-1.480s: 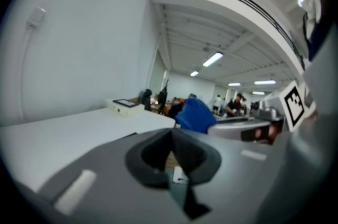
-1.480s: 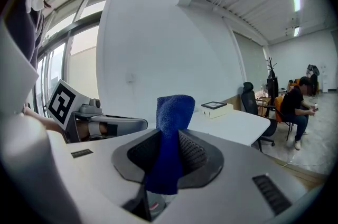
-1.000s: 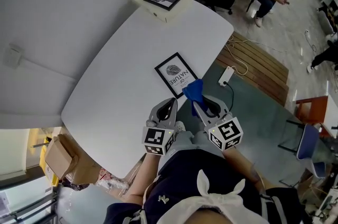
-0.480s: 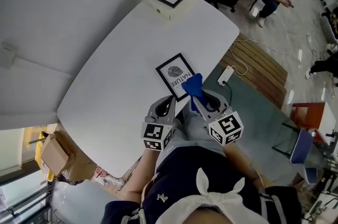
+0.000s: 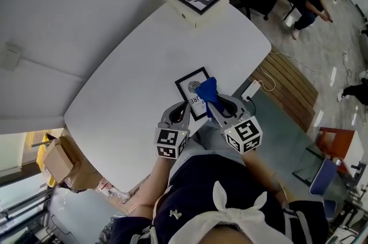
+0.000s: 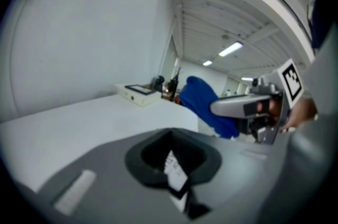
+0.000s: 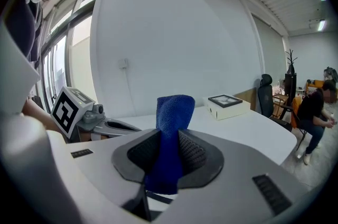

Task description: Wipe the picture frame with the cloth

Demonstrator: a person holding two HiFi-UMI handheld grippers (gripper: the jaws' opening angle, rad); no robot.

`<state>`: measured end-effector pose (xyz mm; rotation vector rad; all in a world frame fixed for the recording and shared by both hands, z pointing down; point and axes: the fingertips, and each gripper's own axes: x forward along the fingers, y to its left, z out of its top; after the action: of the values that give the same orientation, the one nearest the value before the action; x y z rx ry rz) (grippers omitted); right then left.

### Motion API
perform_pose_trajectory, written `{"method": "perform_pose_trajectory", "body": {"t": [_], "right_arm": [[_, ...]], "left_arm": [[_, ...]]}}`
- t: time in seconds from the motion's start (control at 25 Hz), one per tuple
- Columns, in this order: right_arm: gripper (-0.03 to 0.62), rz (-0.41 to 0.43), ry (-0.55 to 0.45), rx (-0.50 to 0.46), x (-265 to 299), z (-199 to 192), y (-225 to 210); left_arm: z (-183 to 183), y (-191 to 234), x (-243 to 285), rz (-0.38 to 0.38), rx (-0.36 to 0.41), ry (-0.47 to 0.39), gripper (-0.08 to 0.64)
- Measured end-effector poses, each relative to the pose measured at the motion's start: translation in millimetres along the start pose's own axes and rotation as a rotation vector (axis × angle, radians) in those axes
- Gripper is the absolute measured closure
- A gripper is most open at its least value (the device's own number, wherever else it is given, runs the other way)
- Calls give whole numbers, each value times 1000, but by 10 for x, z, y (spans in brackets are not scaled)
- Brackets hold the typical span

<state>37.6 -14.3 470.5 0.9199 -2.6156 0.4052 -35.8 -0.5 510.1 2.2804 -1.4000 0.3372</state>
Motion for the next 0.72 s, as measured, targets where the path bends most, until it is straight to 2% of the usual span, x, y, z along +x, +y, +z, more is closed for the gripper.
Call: {"method": "perform_pose_trajectory", "body": {"t": [0.72], "right_arm": [[500, 142, 114, -51, 680, -141, -198]], "left_arm": [[-519, 329, 466, 59, -53, 187, 555]]}}
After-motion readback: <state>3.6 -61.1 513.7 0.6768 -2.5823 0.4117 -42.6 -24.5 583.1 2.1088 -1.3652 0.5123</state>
